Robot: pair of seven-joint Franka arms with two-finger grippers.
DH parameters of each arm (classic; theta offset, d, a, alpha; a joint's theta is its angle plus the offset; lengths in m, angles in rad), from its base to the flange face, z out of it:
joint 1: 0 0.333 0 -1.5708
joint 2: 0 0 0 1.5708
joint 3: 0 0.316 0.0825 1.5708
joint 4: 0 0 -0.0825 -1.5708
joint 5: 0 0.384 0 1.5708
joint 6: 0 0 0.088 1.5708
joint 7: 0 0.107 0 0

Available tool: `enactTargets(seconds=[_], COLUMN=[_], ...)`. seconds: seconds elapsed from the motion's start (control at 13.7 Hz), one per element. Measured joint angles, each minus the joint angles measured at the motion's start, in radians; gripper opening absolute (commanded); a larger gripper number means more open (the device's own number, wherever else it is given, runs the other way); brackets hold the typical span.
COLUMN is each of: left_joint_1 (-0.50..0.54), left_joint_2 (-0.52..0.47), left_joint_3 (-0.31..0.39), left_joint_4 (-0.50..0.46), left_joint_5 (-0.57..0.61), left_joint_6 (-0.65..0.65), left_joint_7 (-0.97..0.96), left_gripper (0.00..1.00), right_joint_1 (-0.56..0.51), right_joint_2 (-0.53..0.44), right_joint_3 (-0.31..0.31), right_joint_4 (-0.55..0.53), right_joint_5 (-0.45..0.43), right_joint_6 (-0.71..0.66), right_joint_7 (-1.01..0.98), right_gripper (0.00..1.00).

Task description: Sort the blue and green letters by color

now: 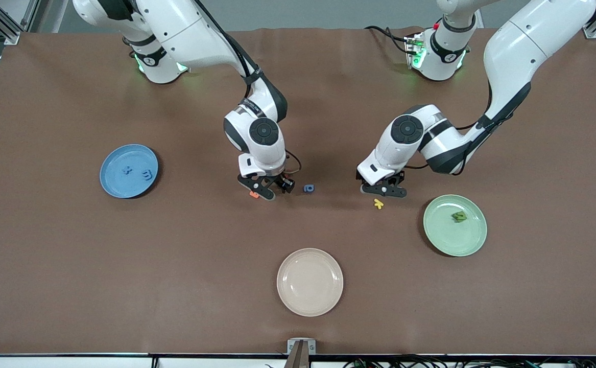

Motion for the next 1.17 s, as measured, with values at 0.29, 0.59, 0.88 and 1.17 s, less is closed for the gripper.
enactTargets(seconds=[0.29,0.59,0.88,1.17], left_joint_1=[-0.022,-0.057,-0.059,-0.059], left_joint_2=[0.001,0.007,0.013,0.033], left_joint_3=[0.0,0.0,0.002,0.005], left_joint_4=[-0.019,-0.033,-0.046,-0.047], left_joint_5=[0.0,0.0,0.046,0.056], left_joint_6=[0.014,0.024,0.025,0.044], left_joint_7=[-0.003,-0.024,-0.025,-0.025], left_gripper=[0.71,0.7,0.69,0.69], right_joint_1=[0.002,0.002,0.009,0.019], right_joint_2=[0.007,0.007,0.007,0.007], right_joint_3=[0.001,0.002,0.003,0.004], right_joint_4=[0.01,0.01,0.01,0.01], right_joint_5=[0.0,0.0,0.0,0.0], right_joint_6=[0.001,0.001,0.001,0.001], right_joint_7=[0.002,0.007,0.025,0.033], right_gripper=[0.57,0.57,0.57,0.45])
